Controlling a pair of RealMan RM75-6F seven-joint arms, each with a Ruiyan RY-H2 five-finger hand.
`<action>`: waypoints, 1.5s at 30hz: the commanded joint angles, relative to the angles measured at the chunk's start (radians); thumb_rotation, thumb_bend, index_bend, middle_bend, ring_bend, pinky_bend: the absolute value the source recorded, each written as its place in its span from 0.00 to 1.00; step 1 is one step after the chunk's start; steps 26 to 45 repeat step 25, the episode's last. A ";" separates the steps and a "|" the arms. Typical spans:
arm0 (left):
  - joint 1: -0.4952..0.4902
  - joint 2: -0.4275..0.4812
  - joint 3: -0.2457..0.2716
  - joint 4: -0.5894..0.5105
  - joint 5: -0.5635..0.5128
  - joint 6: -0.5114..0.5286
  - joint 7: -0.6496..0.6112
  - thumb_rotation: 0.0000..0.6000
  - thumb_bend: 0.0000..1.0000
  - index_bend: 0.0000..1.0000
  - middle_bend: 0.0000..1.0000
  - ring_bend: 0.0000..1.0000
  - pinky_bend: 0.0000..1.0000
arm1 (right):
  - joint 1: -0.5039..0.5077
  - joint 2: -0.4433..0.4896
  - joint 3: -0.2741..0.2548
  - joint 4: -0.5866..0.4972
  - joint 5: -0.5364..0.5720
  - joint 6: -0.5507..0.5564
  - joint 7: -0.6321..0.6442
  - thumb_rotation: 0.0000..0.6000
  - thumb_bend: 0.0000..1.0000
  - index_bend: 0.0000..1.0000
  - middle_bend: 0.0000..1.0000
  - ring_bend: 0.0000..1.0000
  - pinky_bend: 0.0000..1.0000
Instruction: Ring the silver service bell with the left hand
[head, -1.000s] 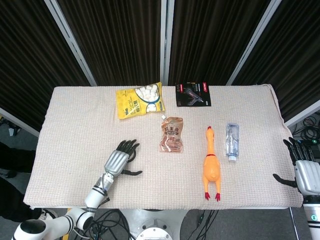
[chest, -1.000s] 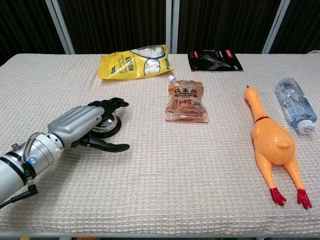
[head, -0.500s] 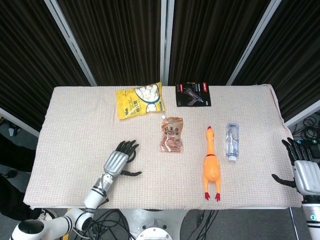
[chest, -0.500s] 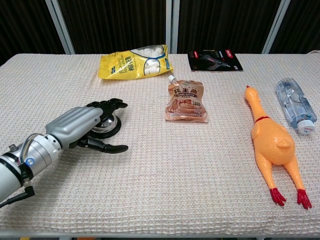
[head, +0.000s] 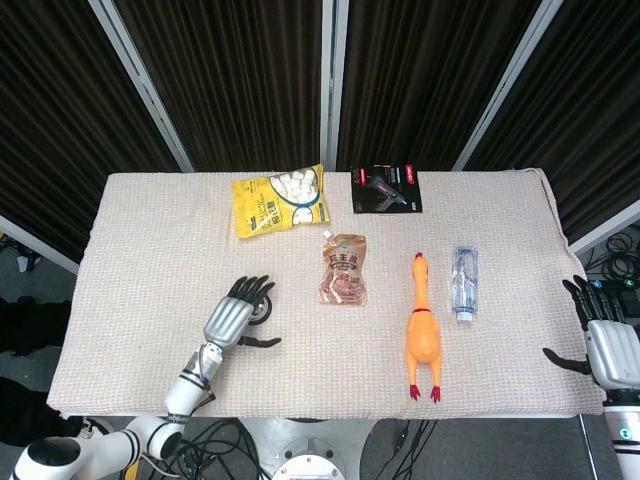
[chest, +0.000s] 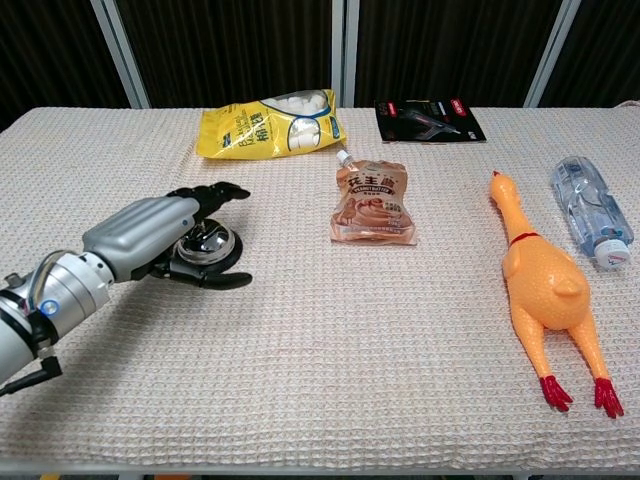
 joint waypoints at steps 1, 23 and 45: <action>0.005 -0.006 0.014 0.011 -0.007 -0.021 0.008 0.35 0.00 0.04 0.00 0.00 0.00 | -0.001 0.000 0.000 0.000 0.000 0.002 0.000 1.00 0.00 0.00 0.00 0.00 0.00; 0.233 0.432 0.027 -0.454 -0.037 0.312 0.276 0.35 0.00 0.04 0.00 0.00 0.00 | 0.010 -0.021 -0.001 -0.004 -0.030 0.011 0.018 1.00 0.00 0.00 0.00 0.00 0.00; 0.269 0.465 0.042 -0.481 -0.040 0.344 0.275 0.35 0.00 0.04 0.00 0.00 0.00 | 0.012 -0.028 -0.003 0.001 -0.029 0.004 0.018 1.00 0.00 0.00 0.00 0.00 0.00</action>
